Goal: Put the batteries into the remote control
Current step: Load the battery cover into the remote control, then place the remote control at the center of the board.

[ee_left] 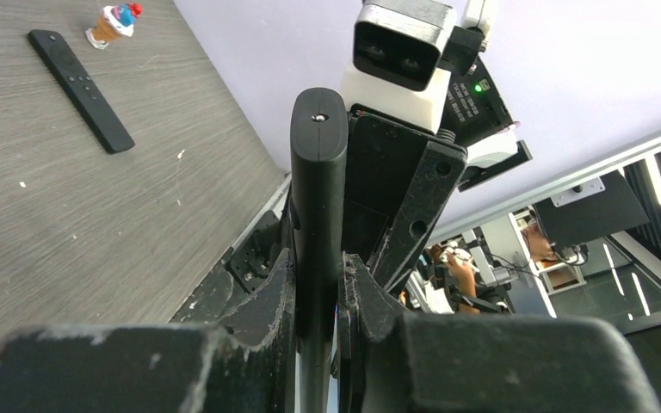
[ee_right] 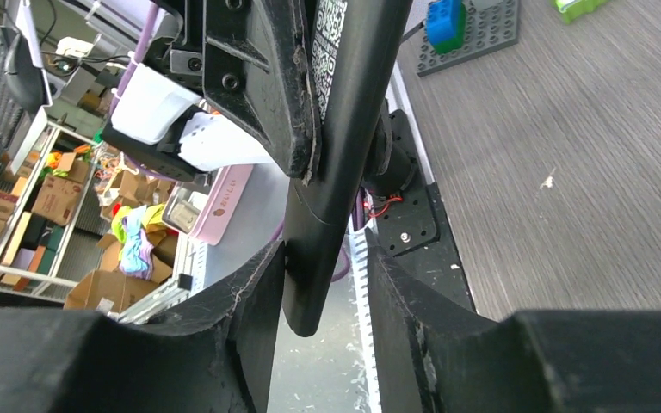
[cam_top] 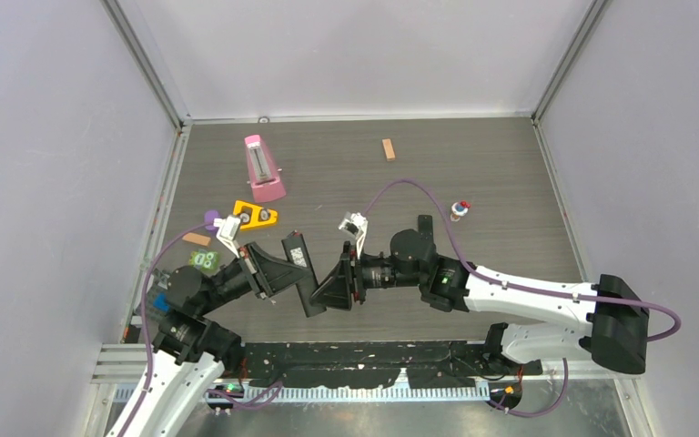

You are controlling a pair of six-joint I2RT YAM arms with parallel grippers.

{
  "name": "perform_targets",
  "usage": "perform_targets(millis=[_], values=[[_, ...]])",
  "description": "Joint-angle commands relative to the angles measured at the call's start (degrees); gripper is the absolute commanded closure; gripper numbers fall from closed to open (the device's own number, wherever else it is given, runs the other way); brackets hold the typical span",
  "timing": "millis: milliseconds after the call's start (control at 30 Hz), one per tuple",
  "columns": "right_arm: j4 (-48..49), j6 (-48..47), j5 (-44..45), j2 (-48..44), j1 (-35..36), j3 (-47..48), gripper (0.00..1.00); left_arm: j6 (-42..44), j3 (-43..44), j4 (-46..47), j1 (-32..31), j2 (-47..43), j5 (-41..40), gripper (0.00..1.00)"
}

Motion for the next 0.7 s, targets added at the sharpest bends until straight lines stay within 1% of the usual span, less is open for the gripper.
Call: perform_targets(millis=[0,33,100,133,167,200,233,267,300,400,500,567,600,633,667], values=[[5.8,1.5,-1.8,1.2,0.1,-0.4,0.56,-3.3,0.1,7.0,-0.1,-1.5,3.4,1.00],[6.9,2.2,-2.3,1.3,0.1,-0.6,0.57,-3.4,-0.2,7.0,-0.1,-1.6,3.4,1.00],[8.0,3.0,-3.0,1.9,0.1,-0.3,0.66,-3.4,-0.5,7.2,-0.1,-1.8,3.3,1.00],[8.1,3.4,-3.0,2.2,0.0,-0.3,0.72,-3.1,-0.5,6.6,-0.1,-1.9,3.0,1.00],[8.0,4.0,-2.9,2.4,-0.1,0.0,0.75,-2.5,-0.4,5.9,-0.1,-2.0,2.5,1.00],[7.9,4.2,-2.9,2.5,-0.2,0.1,0.81,-2.1,-0.2,5.1,-0.1,-2.0,2.1,0.98],[7.2,4.3,-2.5,2.5,-0.2,0.2,0.84,-1.4,0.1,3.9,-0.1,-2.0,1.6,0.93],[6.6,4.3,-2.2,2.3,-0.4,0.2,0.90,0.1,0.6,2.8,-0.1,-1.7,1.3,0.88],[4.8,4.0,-1.0,1.7,-0.5,0.2,0.94,1.3,1.3,1.1,-0.1,-1.4,0.8,0.80],[-1.5,2.0,3.6,-0.1,-1.1,1.5,0.95,6.5,4.1,-5.7,-0.1,-0.3,-2.2,0.56],[-9.1,-0.6,7.4,-2.9,-2.0,2.8,0.94,11.1,7.1,-11.3,-0.1,1.7,-5.7,0.25],[-13.7,-1.8,10.5,-4.0,-3.3,3.9,0.95,14.5,9.6,-16.7,-0.1,3.3,-10.1,0.12],[-15.3,-2.7,13.2,-4.2,-4.6,4.8,0.95,16.2,11.3,-20.1,-0.1,4.1,-13.9,0.08],[-19.6,-3.4,14.8,-4.1,-5.4,5.3,0.95,17.4,12.8,-24.7,-0.1,4.8,-18.6,0.02],[-24.3,-5.1,18.5,-3.8,-6.8,6.8,0.95,18.9,14.1,-28.7,-0.1,5.6,-22.9,0.01]])
